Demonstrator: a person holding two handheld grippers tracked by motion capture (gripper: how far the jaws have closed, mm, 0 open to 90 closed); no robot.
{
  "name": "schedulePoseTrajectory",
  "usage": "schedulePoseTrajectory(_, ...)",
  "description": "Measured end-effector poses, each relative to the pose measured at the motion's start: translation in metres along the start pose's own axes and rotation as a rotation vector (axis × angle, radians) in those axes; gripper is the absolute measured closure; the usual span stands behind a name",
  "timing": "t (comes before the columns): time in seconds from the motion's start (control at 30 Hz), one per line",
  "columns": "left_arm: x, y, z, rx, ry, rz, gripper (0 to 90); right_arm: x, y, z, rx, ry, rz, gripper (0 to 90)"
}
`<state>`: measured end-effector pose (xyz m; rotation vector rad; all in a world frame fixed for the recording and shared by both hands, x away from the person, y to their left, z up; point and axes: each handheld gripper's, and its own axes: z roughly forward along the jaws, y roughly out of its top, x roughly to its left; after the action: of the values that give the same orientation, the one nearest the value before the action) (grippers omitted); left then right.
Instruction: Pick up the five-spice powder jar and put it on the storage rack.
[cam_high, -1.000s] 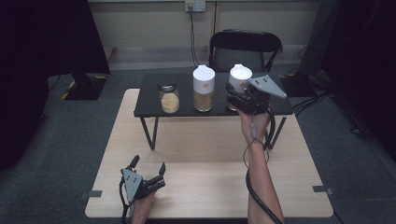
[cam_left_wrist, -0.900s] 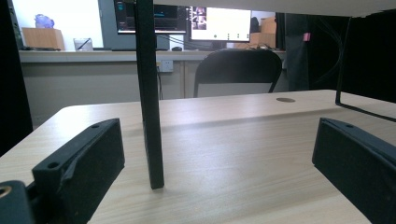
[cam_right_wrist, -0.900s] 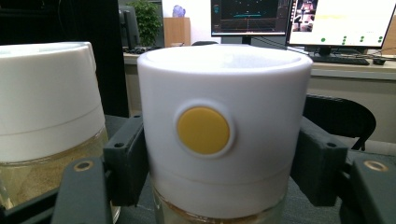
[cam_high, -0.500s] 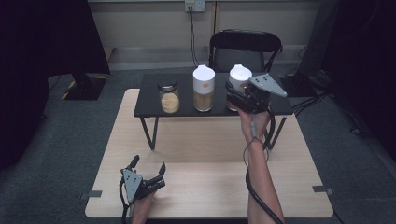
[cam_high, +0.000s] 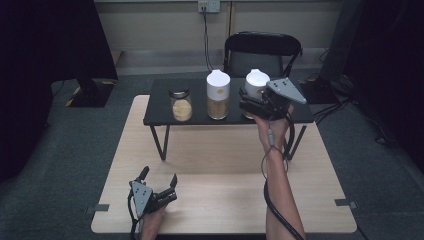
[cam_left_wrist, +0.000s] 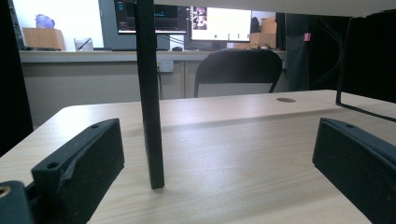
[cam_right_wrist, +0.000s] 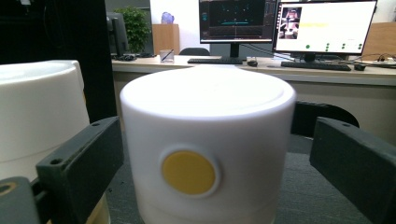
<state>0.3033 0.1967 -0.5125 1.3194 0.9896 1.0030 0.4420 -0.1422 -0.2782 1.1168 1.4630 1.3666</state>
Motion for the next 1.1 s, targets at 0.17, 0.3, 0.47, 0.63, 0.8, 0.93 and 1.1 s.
schedulePoseTrajectory(0.17, 0.0002, 0.0, 0.0, 0.0, 0.004, 0.001, 1.4, 0.0005, -0.0009, 0.0009, -0.004, -0.005, 0.001, 0.0)
schedulePoseTrajectory(0.3, 0.0003, 0.0, -0.0001, 0.0, 0.004, 0.002, 1.2, 0.0011, -0.0027, 0.0005, -0.01, -0.011, -0.002, 0.0)
schedulePoseTrajectory(0.47, 0.0002, 0.0, 0.0, 0.0, 0.005, 0.001, 1.2, 0.0004, -0.0039, -0.0001, -0.007, -0.008, -0.003, 0.0)
schedulePoseTrajectory(0.63, 0.0003, 0.0001, -0.0001, 0.001, 0.004, 0.003, 1.2, -0.0005, -0.0033, -0.0006, -0.004, -0.004, 0.003, 0.0)
schedulePoseTrajectory(0.8, 0.0003, 0.0, -0.0001, 0.0, 0.004, 0.002, 1.2, 0.0015, -0.0038, -0.0014, -0.006, -0.005, -0.007, 0.0)
schedulePoseTrajectory(0.93, 0.0002, 0.0, 0.0, 0.0, 0.004, 0.001, 1.2, 0.0005, -0.0037, -0.003, -0.015, -0.005, -0.003, 0.0)
schedulePoseTrajectory(1.1, 0.0002, 0.0, 0.0, 0.0, 0.004, 0.001, 1.2, 0.0001, -0.003, -0.0053, -0.02, -0.005, -0.006, 0.0)
